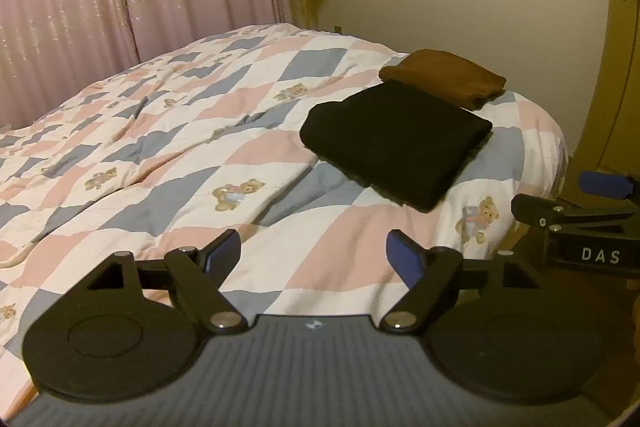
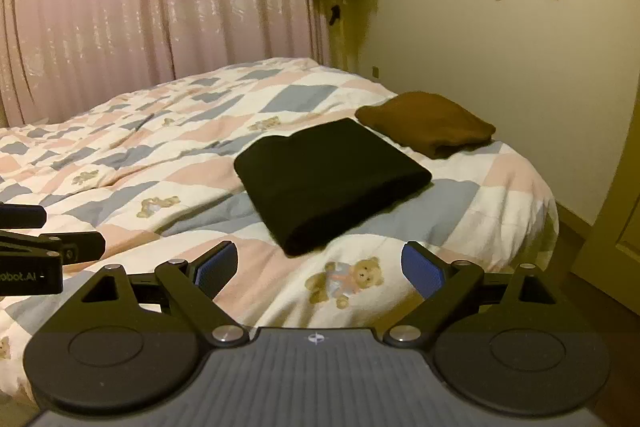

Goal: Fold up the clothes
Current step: 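Close both grippers on the folded black sweatpants bundle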

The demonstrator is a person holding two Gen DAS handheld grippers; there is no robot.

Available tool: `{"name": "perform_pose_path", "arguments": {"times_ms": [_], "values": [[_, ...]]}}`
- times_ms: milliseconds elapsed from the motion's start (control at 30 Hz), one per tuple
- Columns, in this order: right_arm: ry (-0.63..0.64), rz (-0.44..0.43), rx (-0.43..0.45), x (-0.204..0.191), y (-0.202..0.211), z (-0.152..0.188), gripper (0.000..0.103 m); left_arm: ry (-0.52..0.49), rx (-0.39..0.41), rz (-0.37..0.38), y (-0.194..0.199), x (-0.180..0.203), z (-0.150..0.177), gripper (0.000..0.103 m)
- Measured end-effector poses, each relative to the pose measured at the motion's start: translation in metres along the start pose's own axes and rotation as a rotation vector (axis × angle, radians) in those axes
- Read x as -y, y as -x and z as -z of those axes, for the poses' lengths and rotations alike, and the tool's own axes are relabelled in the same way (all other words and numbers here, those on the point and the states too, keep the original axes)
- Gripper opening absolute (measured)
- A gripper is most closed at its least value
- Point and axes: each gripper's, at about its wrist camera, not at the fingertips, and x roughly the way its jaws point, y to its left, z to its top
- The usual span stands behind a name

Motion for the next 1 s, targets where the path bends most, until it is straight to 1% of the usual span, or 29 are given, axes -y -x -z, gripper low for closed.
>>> {"name": "perform_pose_path", "arguments": {"times_ms": [300,433,467,600,667,733,833,900,933,1000], "values": [[-0.047,0.019,-0.054,0.021,-0.021,0.009,0.093,-0.004,-0.053,0.016,-0.029,0.006,0.000,0.078],[-0.078,0.017,-0.098,0.034,-0.038,0.016,0.093,0.025,-0.090,0.046,-0.050,0.002,0.001,0.079],[-0.090,0.011,-0.107,0.040,-0.043,0.016,0.093,0.039,-0.100,0.056,-0.057,-0.001,0.000,0.079],[-0.174,-0.059,-0.110,0.079,-0.068,0.000,0.093,0.096,-0.133,0.095,-0.084,-0.012,-0.010,0.080],[-0.216,-0.094,-0.111,0.099,-0.080,-0.007,0.092,0.143,-0.139,0.142,-0.102,-0.018,-0.021,0.086],[-0.258,-0.129,-0.112,0.118,-0.092,-0.015,0.091,0.199,-0.142,0.197,-0.120,-0.025,-0.032,0.087],[-0.321,-0.182,-0.114,0.148,-0.110,-0.027,0.091,0.328,-0.166,0.294,-0.155,-0.037,-0.048,0.088],[-0.356,-0.220,-0.114,0.167,-0.124,-0.036,0.091,0.444,-0.186,0.365,-0.185,-0.046,-0.056,0.090],[-0.353,-0.246,-0.111,0.177,-0.135,-0.046,0.091,0.503,-0.193,0.399,-0.200,-0.050,-0.059,0.090],[-0.339,-0.289,-0.112,0.191,-0.160,-0.065,0.091,0.547,-0.170,0.427,-0.223,-0.052,-0.065,0.093]]}}
